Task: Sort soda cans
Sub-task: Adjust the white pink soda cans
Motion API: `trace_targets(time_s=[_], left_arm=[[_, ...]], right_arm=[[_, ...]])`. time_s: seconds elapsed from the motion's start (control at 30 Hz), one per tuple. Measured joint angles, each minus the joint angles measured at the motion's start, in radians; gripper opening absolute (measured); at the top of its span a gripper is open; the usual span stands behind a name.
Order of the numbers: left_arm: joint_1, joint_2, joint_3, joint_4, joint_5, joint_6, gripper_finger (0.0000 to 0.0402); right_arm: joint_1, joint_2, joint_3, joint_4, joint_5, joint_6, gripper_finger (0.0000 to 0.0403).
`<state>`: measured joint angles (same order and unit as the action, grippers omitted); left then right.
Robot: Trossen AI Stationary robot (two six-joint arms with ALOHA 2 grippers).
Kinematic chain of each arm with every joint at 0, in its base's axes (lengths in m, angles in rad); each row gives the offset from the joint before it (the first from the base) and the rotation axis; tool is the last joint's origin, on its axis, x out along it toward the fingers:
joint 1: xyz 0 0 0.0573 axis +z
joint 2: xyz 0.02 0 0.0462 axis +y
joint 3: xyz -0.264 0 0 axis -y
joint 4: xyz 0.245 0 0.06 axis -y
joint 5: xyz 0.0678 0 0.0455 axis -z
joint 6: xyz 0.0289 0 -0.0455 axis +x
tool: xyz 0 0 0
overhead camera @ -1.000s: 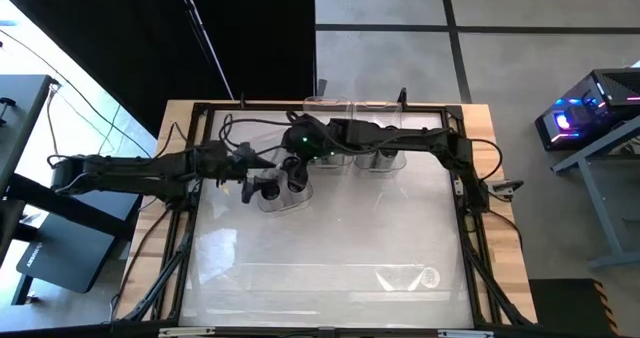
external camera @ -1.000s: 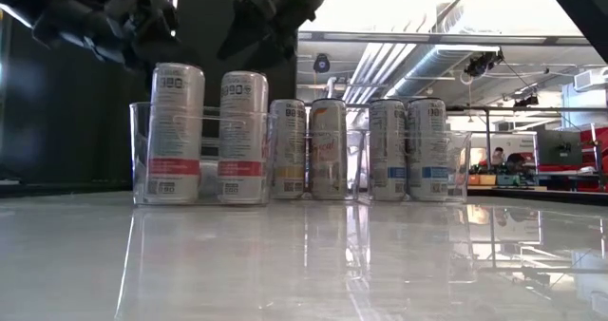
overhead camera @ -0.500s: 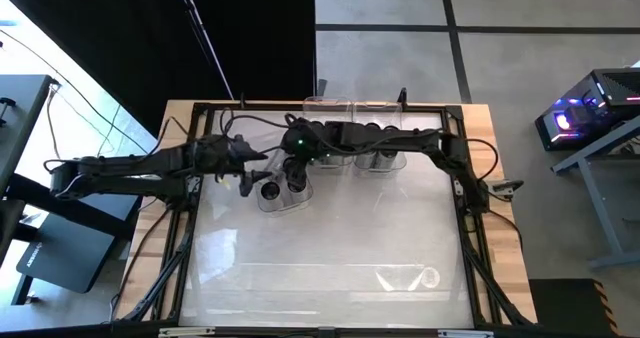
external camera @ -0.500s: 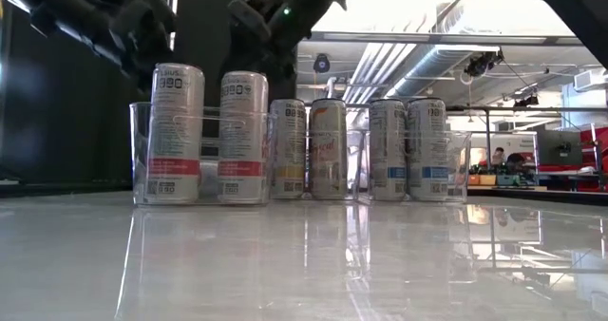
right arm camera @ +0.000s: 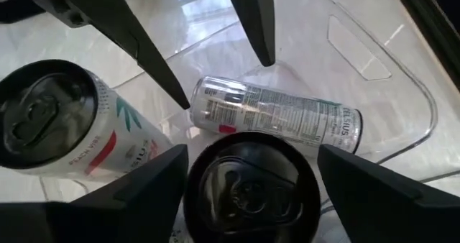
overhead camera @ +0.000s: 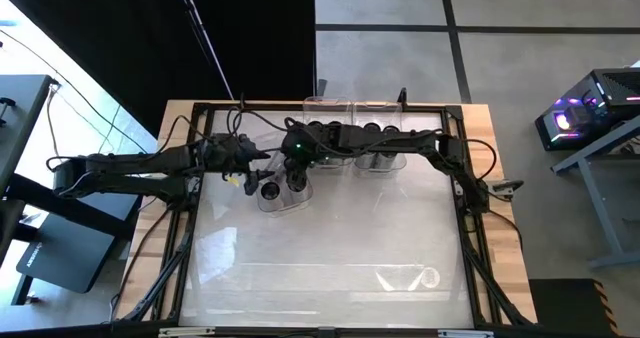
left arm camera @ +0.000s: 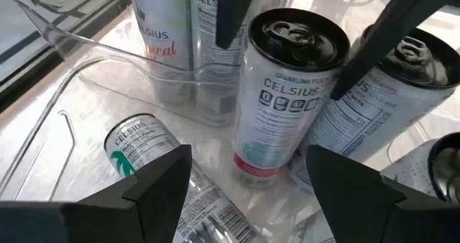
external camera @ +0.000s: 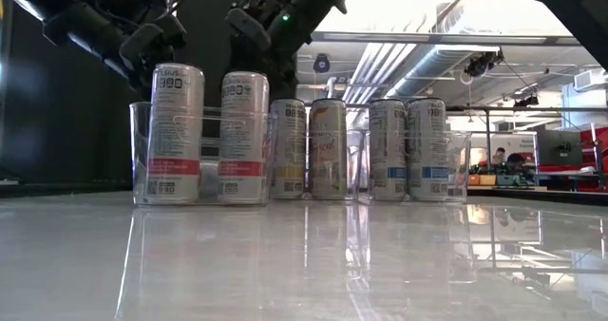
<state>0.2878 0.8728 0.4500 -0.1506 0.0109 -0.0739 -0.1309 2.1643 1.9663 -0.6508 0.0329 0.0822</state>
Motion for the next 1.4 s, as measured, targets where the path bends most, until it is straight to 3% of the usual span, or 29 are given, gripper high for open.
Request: trace_targets(time_s=[0.33,0.57,0.97,1.27,1.4], left_arm=[[0.000,0.001,0.000,-0.002,0.000,0.000,0.0268],[0.000,0.001,0.000,-0.002,0.000,0.000,0.0268],[-0.001,-0.017,0.001,0.049,-0.006,-0.020,0.0268],[-0.001,-0.033,0.067,-0.075,-0.073,-0.014,0.0268],[-0.001,-0.036,0.069,-0.076,-0.073,-0.002,0.0268]], right_arm=[[0.002,0.005,0.069,-0.112,0.011,-0.038,0.0235],[0.005,0.006,0.114,-0.179,-0.052,-0.094,0.0239],[0.021,0.035,0.114,-0.129,-0.104,-0.109,0.0241],[0.019,0.037,0.115,-0.121,-0.162,-0.118,0.0241],[0.021,0.039,0.115,-0.124,-0.197,-0.112,0.0263]])
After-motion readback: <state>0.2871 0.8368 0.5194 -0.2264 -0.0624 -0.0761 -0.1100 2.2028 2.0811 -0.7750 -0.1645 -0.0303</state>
